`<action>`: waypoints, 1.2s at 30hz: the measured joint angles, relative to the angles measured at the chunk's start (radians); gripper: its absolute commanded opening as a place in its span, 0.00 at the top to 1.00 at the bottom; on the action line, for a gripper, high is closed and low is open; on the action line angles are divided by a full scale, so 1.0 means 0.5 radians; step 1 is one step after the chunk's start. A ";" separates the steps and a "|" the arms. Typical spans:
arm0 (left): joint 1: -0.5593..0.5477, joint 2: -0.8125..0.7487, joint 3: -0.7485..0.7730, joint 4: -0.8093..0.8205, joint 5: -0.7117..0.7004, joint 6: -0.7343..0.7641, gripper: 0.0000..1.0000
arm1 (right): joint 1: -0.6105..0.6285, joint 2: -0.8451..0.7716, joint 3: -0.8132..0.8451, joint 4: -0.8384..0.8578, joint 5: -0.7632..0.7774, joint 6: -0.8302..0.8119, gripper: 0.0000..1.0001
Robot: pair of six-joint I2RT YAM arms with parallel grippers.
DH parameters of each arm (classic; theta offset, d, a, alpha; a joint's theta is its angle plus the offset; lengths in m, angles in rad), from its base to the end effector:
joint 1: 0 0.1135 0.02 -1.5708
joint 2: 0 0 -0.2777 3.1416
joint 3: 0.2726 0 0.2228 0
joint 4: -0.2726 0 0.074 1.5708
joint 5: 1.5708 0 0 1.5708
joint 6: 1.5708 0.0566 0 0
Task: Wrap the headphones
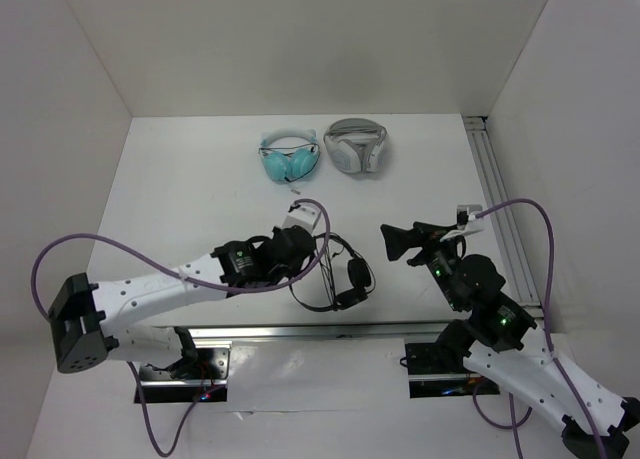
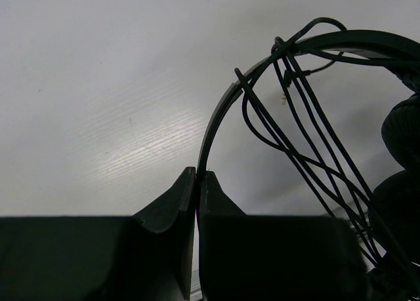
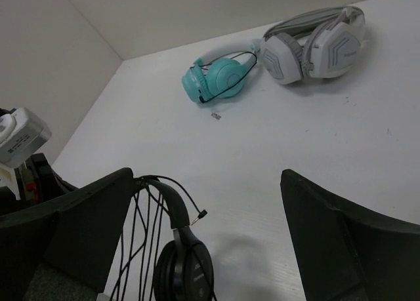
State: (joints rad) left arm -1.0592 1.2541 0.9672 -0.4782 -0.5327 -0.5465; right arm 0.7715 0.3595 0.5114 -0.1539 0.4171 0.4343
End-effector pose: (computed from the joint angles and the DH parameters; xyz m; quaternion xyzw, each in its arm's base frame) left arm 0.1449 -0.1994 0.2892 0.1252 0.8847 -0.1039 0.4369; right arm 0.0797 0.0455 0.3027 0.0280 0.7072 0.2712 0.6523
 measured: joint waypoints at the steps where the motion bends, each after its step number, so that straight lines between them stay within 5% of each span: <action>1: 0.000 0.054 0.040 0.007 0.008 0.002 1.00 | 0.000 -0.008 0.004 -0.020 0.026 0.016 0.00; 15: 0.049 0.689 0.523 0.197 0.235 0.037 1.00 | -0.014 -0.143 0.445 -0.311 0.449 0.134 0.00; 36: 0.393 1.647 1.453 0.214 0.766 0.031 1.00 | -0.017 -0.102 0.455 -0.444 0.478 0.147 0.00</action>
State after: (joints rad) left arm -0.8627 2.0777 1.6936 -0.3714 -0.1497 -0.5308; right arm 0.7631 0.3084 0.7391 -0.3759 0.6563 0.5079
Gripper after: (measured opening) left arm 0.142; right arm 0.999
